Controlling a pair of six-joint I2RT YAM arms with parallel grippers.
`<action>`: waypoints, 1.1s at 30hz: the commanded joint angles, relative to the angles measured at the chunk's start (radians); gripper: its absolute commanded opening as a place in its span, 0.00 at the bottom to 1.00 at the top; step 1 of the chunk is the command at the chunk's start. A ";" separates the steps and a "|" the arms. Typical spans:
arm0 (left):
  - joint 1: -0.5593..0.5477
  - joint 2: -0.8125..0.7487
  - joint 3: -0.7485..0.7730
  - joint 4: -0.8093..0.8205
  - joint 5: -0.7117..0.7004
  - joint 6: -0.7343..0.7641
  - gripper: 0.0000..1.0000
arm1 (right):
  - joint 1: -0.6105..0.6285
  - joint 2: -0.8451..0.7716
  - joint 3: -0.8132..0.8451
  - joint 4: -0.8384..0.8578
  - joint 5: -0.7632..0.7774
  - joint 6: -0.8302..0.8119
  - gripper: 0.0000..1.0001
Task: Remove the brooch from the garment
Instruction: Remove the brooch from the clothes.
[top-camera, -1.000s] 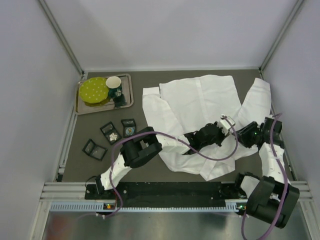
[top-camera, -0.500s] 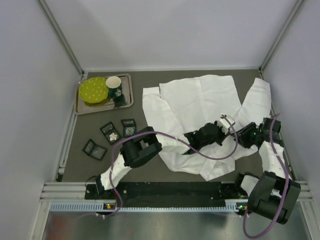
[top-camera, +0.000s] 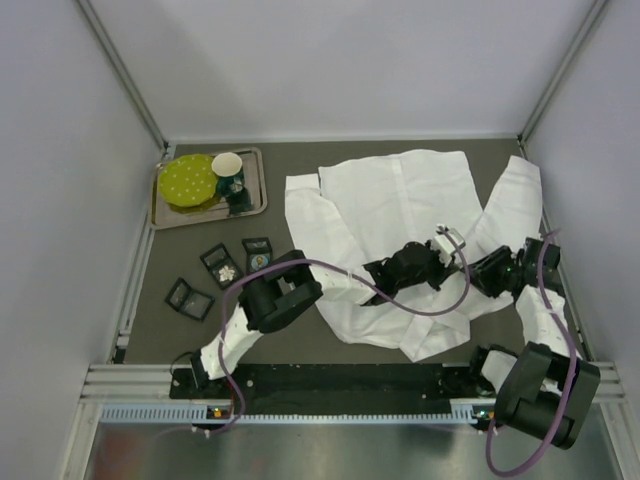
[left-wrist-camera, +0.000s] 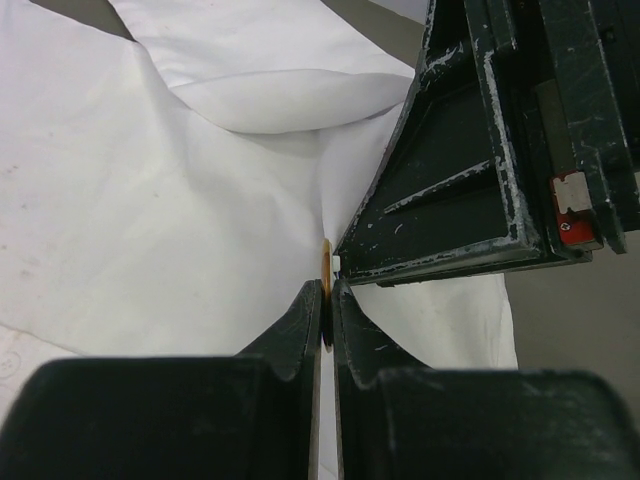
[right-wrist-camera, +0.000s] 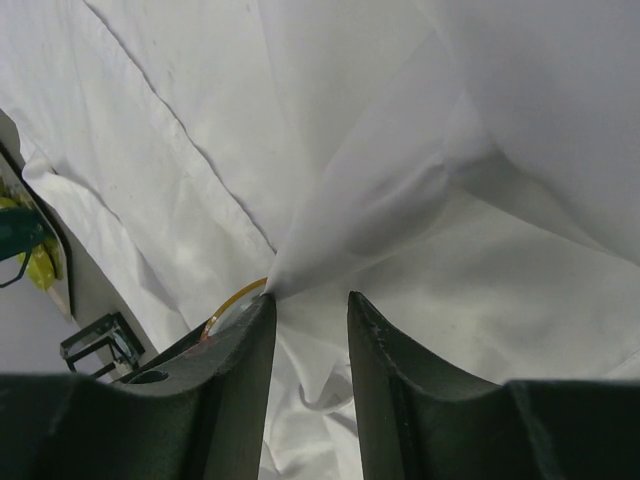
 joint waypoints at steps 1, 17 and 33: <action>-0.012 -0.053 -0.007 0.060 0.156 -0.022 0.00 | -0.004 -0.019 0.021 0.104 -0.039 0.031 0.36; -0.008 -0.008 0.054 0.011 0.329 -0.051 0.00 | 0.070 -0.068 0.012 0.234 -0.062 0.004 0.36; -0.002 -0.011 -0.034 0.041 0.455 -0.064 0.00 | 0.093 -0.082 0.039 0.314 -0.124 0.033 0.36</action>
